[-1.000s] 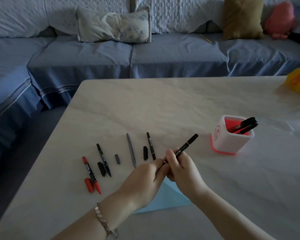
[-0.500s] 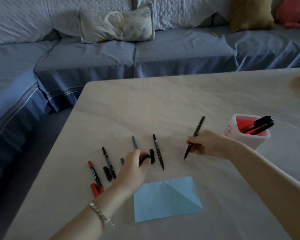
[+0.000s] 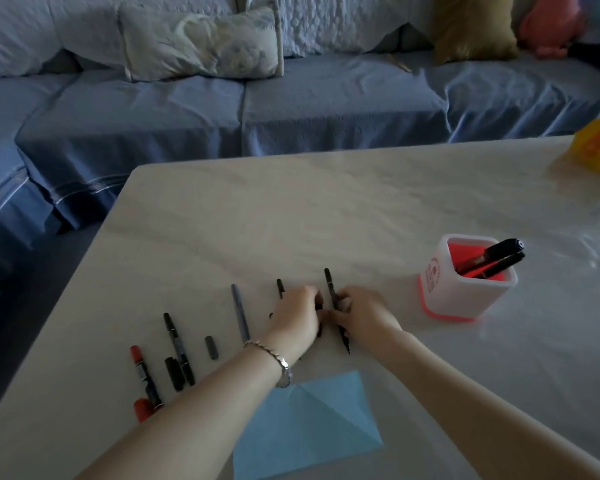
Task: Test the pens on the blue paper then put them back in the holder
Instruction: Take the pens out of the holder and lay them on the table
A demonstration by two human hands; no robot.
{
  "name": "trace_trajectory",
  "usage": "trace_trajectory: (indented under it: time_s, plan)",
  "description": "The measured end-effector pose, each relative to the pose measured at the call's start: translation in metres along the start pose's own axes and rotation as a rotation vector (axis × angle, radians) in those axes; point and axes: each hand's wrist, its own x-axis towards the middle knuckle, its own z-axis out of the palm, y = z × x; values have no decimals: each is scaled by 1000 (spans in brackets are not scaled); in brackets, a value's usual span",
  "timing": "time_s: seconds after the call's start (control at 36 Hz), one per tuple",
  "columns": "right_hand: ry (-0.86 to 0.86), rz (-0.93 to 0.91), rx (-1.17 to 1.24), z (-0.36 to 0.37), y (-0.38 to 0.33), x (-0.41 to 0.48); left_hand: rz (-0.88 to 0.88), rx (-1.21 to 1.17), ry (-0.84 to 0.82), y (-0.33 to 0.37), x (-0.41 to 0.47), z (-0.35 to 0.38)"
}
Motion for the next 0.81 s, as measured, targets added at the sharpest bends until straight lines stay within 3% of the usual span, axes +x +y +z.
trace_trajectory:
  time_s: [0.14,0.39,0.44,0.58,0.72,0.81]
  plan:
    - [66,-39,-31,0,7,-6,60,84,0,-6,-1,2]
    - [60,-36,69,-10,2,-28,17,26,71,-10,-9,2]
    - [155,-116,3,-27,-1,-41,35,35,61,-8,-11,1]
    - [677,-275,-162,-90,-3,-70,95,75,103,0,-19,-4]
    - [682,126,-259,-152,17,-69,155,65,88,13,-30,-6]
    - [650,268,-274,-164,33,-60,165,63,64,17,-37,-7]
